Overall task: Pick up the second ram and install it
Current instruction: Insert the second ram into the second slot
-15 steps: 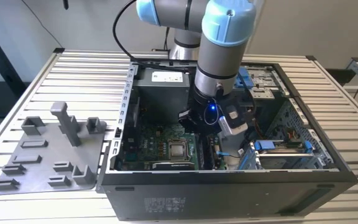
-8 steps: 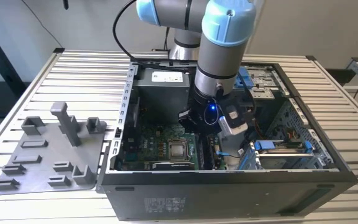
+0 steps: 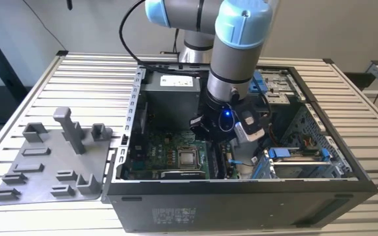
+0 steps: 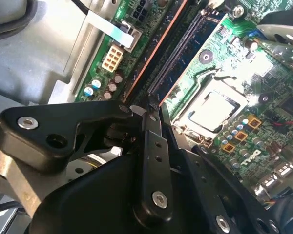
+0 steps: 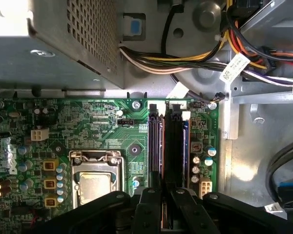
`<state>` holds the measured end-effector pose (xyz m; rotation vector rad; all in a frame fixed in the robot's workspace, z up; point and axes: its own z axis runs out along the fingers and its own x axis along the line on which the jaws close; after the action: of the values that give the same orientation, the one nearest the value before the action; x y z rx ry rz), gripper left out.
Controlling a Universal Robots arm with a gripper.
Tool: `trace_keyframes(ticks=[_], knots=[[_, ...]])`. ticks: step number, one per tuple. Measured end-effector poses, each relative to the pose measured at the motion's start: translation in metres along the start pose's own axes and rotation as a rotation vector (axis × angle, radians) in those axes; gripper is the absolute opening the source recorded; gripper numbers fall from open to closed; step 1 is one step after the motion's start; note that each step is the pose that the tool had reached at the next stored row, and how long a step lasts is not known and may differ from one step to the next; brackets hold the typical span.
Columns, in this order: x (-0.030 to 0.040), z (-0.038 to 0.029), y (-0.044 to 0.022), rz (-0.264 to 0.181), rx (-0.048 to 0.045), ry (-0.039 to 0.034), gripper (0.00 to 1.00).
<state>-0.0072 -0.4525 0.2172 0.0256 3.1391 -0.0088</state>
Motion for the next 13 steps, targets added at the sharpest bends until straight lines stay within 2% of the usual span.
trace_keyframes(ticks=[8,13], knots=[[-0.0002,0.0071,0.0,-0.006,0.0005,0.0025,0.14],[-0.0002,0.0079,0.0,-0.005,0.0001,0.0032,0.14]])
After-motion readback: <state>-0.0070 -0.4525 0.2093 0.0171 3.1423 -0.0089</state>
